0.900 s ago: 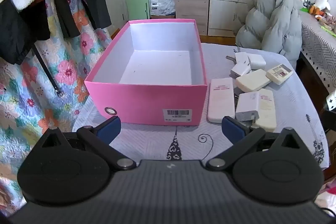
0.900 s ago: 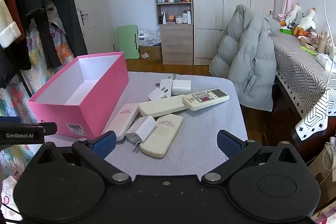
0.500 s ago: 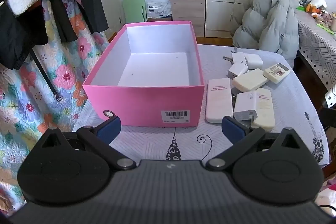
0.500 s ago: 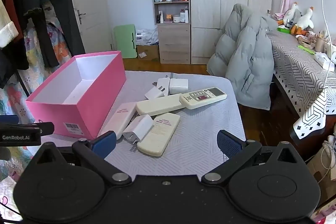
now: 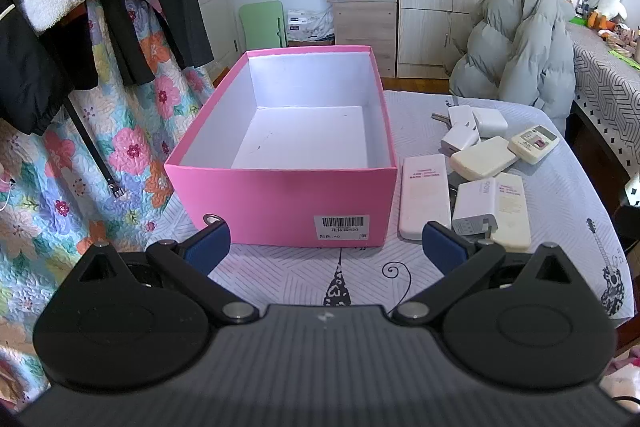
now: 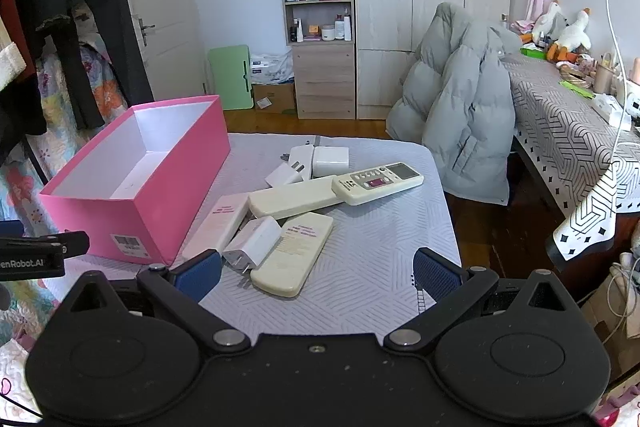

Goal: Organize rigid objects

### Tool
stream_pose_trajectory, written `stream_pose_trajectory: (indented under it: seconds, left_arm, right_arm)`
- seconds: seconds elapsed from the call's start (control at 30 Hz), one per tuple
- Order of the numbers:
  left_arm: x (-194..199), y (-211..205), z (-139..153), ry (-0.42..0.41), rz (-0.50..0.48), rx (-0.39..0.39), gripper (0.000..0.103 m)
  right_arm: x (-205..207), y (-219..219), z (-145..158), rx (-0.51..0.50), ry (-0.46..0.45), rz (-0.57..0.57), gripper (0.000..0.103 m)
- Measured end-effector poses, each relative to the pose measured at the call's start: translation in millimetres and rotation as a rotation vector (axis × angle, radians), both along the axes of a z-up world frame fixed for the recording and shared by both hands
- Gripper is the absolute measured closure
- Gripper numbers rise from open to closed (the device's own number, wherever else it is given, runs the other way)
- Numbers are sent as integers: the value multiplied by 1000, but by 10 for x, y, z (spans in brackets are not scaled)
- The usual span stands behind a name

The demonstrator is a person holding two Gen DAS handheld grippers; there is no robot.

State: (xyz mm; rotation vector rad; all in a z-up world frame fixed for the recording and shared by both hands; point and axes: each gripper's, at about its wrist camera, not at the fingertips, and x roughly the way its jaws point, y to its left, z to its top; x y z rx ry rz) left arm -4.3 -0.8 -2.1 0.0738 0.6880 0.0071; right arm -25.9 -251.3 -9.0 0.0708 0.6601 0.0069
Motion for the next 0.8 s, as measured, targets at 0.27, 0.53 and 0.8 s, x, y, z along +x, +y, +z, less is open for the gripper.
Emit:
stream_pose_trajectory:
  seconds: [0.27, 0.53, 0.8]
  left_arm:
    - [37, 27, -19, 17, 4, -13, 0]
    - [69, 49, -41, 26, 17, -35, 0]
    - [70, 69, -40, 30, 10, -38, 0]
  right_arm:
    - [29, -15, -16, -2, 13, -4, 0]
    - [60, -8, -55, -4, 18, 2, 0]
    - [80, -10, -67, -4, 26, -2, 0]
